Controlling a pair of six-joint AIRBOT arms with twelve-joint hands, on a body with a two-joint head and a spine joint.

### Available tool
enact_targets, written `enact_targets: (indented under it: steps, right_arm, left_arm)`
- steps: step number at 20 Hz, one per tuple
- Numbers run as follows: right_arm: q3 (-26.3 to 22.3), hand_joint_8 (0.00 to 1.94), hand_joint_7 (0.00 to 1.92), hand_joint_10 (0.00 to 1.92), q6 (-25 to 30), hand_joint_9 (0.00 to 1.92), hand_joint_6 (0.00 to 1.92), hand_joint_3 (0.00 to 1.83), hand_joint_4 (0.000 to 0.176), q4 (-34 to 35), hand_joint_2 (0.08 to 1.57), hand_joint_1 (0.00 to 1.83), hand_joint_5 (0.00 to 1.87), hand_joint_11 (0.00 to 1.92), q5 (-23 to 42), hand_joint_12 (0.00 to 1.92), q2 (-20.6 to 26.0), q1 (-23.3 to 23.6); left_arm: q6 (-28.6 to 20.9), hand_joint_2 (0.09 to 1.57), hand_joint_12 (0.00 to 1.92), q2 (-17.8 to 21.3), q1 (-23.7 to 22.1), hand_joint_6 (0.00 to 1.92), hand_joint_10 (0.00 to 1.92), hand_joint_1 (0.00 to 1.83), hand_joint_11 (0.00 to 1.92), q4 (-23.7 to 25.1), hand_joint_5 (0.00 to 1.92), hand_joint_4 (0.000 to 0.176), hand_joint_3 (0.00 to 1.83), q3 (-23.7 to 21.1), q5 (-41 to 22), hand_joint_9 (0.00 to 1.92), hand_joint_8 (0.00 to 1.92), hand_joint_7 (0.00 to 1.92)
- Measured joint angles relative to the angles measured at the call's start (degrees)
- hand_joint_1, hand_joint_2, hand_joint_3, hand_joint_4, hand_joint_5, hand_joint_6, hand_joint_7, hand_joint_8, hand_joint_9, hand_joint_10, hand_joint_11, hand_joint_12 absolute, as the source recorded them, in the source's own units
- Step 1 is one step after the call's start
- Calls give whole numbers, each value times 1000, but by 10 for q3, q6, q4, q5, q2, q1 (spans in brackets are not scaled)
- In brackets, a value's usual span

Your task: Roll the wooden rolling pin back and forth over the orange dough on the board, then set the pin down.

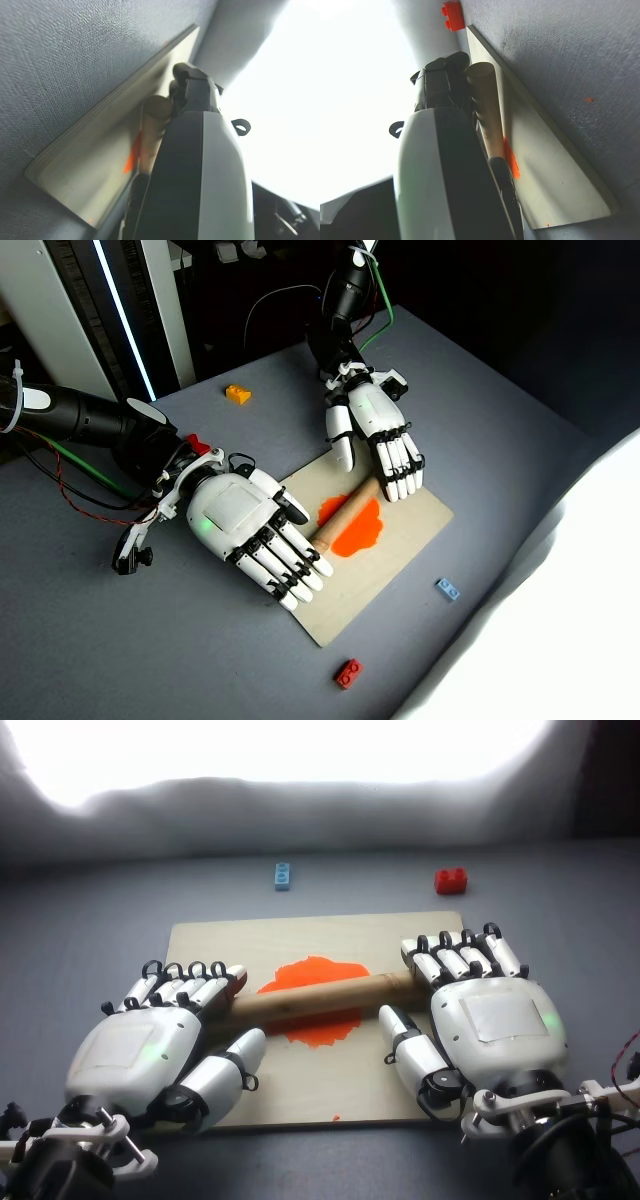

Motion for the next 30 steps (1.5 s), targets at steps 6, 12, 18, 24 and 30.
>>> enact_targets:
  steps: [6,12,18,24,30]
  right_arm:
    - [-1,3,372,0,-2,307,6,0,0,0,1537,0,373,0,-4,811,0,-3]
    - [-13,8,389,10,-8,320,9,3,0,1,1552,0,390,0,-15,824,1,-7]
    - [-29,2,367,4,-14,308,9,1,0,-7,1550,0,385,0,-26,836,7,-18]
    - [-42,6,374,5,-18,307,9,1,0,-9,1554,0,395,0,-32,822,8,-21]
    - [-46,6,377,5,-18,310,9,1,0,-17,1554,0,399,0,-33,820,11,-29]
  left_arm:
    - [-6,1544,416,7,7,1,4,0,0,10,222,0,1,-13,0,247,2,273]
    - [-11,1543,439,14,12,0,3,0,0,16,230,0,0,-20,2,255,0,276]
    - [-15,1542,474,20,18,0,3,0,0,21,232,0,0,-30,3,266,0,288]
    - [-17,1543,389,25,28,1,1,0,0,26,206,0,1,-43,0,234,0,258]
    - [-26,1543,378,37,39,0,0,0,0,39,202,0,1,-56,3,230,0,254]
